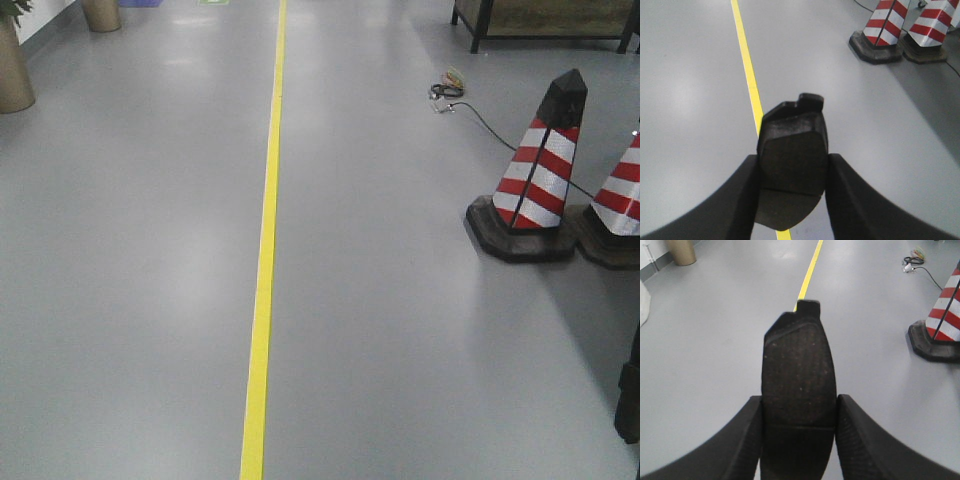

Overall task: Move and align brake pads A on conveyor
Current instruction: 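Drive forward along the yellow floor line holding both pads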

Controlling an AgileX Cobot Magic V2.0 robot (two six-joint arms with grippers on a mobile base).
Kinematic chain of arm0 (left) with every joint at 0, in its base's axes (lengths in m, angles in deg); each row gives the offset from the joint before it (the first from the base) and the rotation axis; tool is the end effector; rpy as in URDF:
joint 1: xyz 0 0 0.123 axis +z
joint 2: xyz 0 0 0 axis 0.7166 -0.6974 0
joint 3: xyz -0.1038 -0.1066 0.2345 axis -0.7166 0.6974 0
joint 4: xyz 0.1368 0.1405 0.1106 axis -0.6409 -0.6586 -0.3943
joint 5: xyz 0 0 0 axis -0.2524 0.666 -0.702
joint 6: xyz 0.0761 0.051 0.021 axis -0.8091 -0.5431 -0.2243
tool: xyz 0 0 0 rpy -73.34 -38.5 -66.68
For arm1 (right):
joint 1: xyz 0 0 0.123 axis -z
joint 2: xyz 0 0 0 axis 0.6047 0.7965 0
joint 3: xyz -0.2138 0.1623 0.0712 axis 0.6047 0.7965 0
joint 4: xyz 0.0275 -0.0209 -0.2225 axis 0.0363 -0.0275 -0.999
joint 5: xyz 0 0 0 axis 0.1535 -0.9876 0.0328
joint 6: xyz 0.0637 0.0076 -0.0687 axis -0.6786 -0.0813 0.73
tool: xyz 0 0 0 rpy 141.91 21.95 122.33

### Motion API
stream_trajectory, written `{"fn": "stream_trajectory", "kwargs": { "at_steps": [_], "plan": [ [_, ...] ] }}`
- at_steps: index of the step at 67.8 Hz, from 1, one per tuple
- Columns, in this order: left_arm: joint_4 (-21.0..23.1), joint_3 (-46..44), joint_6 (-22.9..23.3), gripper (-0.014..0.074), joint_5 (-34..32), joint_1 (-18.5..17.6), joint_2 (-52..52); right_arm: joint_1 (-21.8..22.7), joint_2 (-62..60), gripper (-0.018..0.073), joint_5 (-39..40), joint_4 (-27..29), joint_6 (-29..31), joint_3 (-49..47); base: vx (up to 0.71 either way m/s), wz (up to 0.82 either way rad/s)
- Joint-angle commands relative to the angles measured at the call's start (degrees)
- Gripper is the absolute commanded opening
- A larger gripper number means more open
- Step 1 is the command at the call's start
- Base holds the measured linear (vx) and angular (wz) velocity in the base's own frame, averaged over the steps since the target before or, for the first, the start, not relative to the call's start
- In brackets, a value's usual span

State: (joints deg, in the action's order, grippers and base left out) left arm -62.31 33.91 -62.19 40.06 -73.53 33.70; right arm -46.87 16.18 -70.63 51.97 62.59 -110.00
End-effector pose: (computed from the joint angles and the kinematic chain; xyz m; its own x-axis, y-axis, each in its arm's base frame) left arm 0.0266 0.0049 0.2968 -0.5300 0.0054 -0.8480 0.1999 0.9726 -0.1188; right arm 0.0665 0.0161 0.2790 -0.3898 -0.0285 -0.9205 -0.1991 0.9785 0.0541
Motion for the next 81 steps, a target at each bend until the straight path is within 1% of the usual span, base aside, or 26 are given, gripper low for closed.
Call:
{"fn": "stream_trajectory", "kwargs": {
  "at_steps": [1, 46, 81],
  "plan": [
    [-0.83, -1.62, 0.6, -0.0006, -5.01, -0.16, -0.56, 0.35, 0.3, -0.0007, 5.23, -0.02, 0.37, -1.83, 0.75, -0.07],
    [-0.88, -1.62, 0.6, -0.0006, -5.01, -0.16, -0.7, 0.35, 0.3, -0.0007, 5.23, -0.02, 0.37, -1.83, 0.69, -0.05],
    [-0.92, -1.62, 0.6, -0.0006, -5.01, -0.16, -0.71, 0.35, 0.3, -0.0007, 5.23, -0.02, 0.37, -1.83, 0.58, -0.02]
  ]
}}
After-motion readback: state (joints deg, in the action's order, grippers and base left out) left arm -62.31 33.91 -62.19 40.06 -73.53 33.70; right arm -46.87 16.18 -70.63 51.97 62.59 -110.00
